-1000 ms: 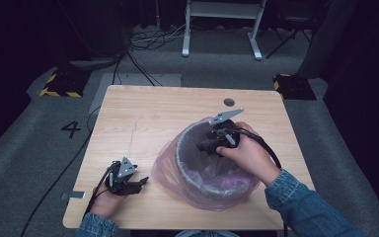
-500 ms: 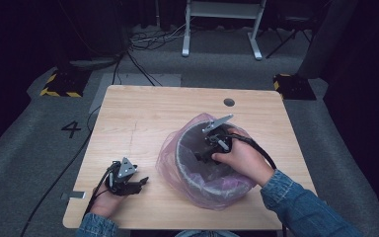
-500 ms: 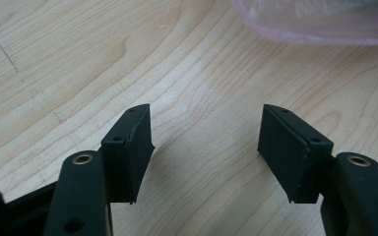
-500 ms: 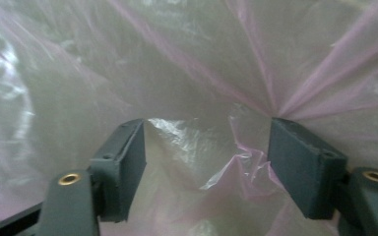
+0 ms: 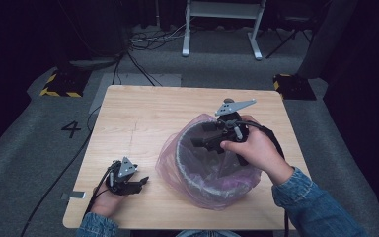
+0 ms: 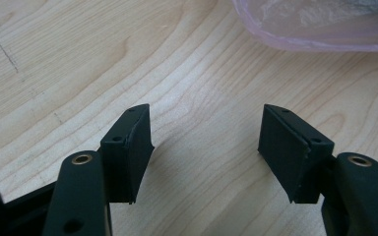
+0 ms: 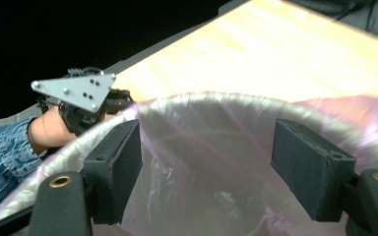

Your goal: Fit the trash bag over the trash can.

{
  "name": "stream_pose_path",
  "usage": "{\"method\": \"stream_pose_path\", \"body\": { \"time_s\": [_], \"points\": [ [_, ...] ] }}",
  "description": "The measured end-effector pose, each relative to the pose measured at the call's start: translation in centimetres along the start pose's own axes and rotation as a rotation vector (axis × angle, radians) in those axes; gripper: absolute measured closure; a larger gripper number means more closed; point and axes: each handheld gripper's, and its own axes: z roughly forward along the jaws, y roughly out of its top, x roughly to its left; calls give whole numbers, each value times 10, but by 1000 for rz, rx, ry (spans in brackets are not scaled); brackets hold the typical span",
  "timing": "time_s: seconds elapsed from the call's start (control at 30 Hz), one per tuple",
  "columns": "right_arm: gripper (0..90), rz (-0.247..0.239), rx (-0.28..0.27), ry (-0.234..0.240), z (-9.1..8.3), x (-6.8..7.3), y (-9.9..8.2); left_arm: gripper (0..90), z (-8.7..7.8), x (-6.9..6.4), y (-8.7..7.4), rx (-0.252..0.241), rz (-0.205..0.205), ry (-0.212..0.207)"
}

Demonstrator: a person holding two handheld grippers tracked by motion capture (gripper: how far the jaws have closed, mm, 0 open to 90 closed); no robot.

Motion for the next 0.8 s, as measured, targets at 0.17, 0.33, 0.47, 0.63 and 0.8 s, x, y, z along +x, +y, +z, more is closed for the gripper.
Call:
{"method": "stream_pose_path", "body": {
  "time_s": [0.17, 0.33, 0.47, 0.63, 0.8],
  "points": [
    [281, -39, -49, -64, -19, -3, 8, 365, -1, 2, -1, 2, -17, -3],
    [281, -42, -74, -104, -37, -8, 9, 353, 0, 4, -3, -4, -27, -4],
    [281, -44, -74, -138, -50, -16, 5, 340, -2, 7, -7, -16, -48, -12],
    [281, -28, -85, -170, -67, -25, 0, 335, -3, 8, -9, -16, -68, -17],
    [281, -17, -84, -202, -83, -34, -8, 331, -4, 9, -10, -13, -66, -24]
  ]
}}
